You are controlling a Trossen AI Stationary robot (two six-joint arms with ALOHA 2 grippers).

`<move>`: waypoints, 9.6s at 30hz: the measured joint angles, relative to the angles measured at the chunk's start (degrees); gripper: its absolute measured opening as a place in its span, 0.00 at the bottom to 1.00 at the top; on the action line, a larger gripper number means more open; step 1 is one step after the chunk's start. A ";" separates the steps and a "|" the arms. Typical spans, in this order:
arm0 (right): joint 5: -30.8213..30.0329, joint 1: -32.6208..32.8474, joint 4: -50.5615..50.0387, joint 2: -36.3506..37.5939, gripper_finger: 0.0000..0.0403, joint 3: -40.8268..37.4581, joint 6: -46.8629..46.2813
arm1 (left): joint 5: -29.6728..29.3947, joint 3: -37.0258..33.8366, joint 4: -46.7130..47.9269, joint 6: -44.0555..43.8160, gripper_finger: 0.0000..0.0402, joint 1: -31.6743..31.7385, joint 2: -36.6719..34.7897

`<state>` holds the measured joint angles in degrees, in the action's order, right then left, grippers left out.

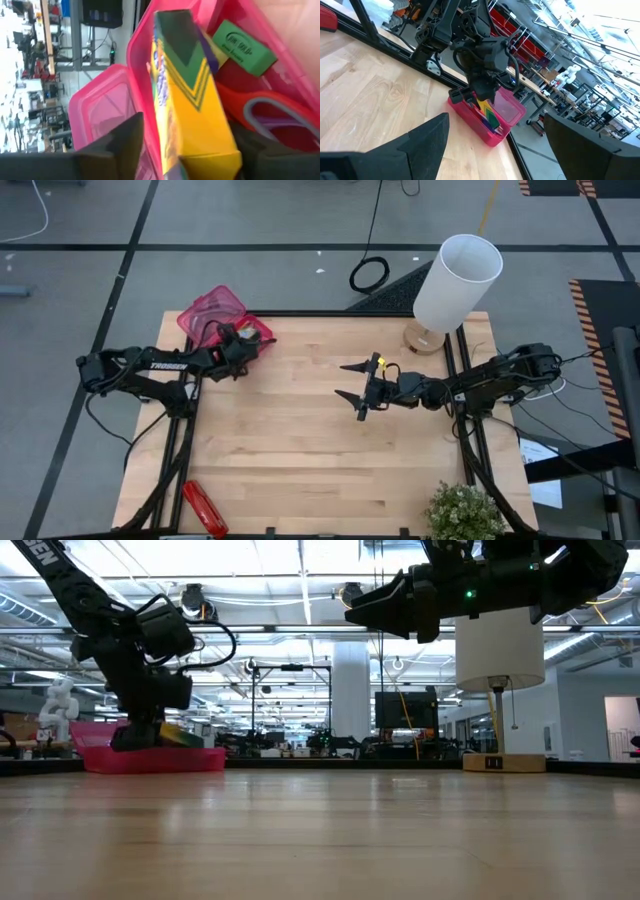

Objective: Pack school essentials
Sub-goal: Put the crayon box into the pink supply box, then return to Home Position

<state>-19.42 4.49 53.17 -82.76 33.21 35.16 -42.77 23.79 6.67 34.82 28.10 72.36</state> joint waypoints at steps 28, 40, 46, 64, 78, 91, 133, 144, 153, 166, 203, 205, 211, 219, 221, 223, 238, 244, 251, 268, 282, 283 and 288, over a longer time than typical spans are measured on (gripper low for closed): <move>0.02 -0.02 -0.31 0.00 0.79 0.00 0.00 | 13.08 12.41 29.63 -33.32 0.64 5.57 -0.52; 0.02 -0.02 -0.33 0.00 0.79 0.00 0.00 | 24.47 12.41 30.01 -36.69 0.57 8.70 -1.72; 0.02 -0.02 -0.33 0.00 0.79 0.00 0.00 | 24.78 12.41 30.01 -38.39 0.57 10.20 -7.77; 0.07 -1.18 -1.49 -0.01 0.78 0.00 -5.41 | 26.00 12.41 17.86 -38.50 0.57 -1.02 -25.27; 0.13 2.48 -5.74 5.98 0.46 -0.02 -19.75 | 24.74 12.41 6.15 -34.20 0.26 -22.99 -28.68; 3.47 4.68 -13.50 14.67 0.03 -4.79 -21.37 | 27.47 4.63 -17.01 -30.66 0.03 -31.33 -28.11; 3.19 4.61 -1.38 33.14 0.00 -31.51 -22.43 | 39.07 -23.26 -50.27 -32.38 0.01 -30.00 -27.47; 3.21 4.61 -7.61 40.04 0.00 -31.63 -22.08 | 42.48 -23.26 -47.05 -31.84 0.01 -30.04 -33.50; 3.23 4.61 -18.15 49.52 0.00 -31.69 -21.86 | 38.53 -23.26 -39.43 -31.81 0.01 -32.10 -41.11; 7.70 4.61 -28.66 62.83 0.00 -32.33 -22.74 | 38.28 -23.23 -30.71 -31.88 0.01 -32.33 -48.05; 21.49 -0.29 -47.93 82.66 0.00 -32.35 -19.77 | 42.74 -23.19 -26.73 -28.96 0.02 -32.30 -54.91; 22.73 -1.72 -47.94 82.66 0.00 -32.35 -20.61 | 42.74 -23.19 -26.89 -27.83 0.01 -32.30 -54.93; 22.01 -4.20 -47.87 82.64 0.00 -32.35 -21.09 | 42.74 -23.19 -26.96 -28.43 0.02 -32.30 -54.93; 16.50 -4.52 -47.47 82.64 0.00 -32.35 -20.90 | 42.76 -23.19 -26.98 -27.47 0.01 -32.26 -54.93; 16.50 -4.52 -47.47 82.64 0.00 -32.35 -20.94 | 42.76 -23.19 -26.98 -27.36 0.01 -32.20 -54.93; 16.50 -4.52 -47.47 82.64 0.00 -32.35 -20.94 | 43.01 -23.19 -26.90 -27.20 0.01 -32.20 -54.93; 16.50 -4.52 -47.50 82.64 0.00 -32.35 -20.94 | 44.93 -23.17 -17.46 -24.62 0.01 -29.17 -68.24; 16.50 -4.52 -47.50 82.64 0.00 -32.35 -20.94 | 45.54 -23.17 -15.80 -24.46 0.01 -28.41 -69.54; 16.50 -4.52 -47.50 82.64 0.00 -32.35 -20.95 | 45.54 -23.17 -11.54 -24.72 0.01 -28.44 -69.42; 16.50 -4.52 -47.50 82.64 0.00 -32.35 -20.95 | 44.02 -23.17 -8.05 -27.31 0.00 -28.44 -69.40; 16.50 -4.50 -47.50 82.64 0.00 -32.35 -20.95 | 44.43 -23.17 -7.49 -27.44 0.01 -28.59 -69.37; 16.50 -4.50 -47.52 82.64 0.00 -32.35 -20.94 | 44.42 -23.17 -7.46 -27.46 0.01 -28.59 -69.37; 16.50 -4.50 -47.52 82.64 0.00 -32.35 -20.96 | 44.33 -23.17 -7.44 -29.50 0.02 -28.59 -69.37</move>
<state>-2.92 -0.01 5.65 -0.12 0.86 14.20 1.56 0.62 -0.78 5.32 -0.49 2.98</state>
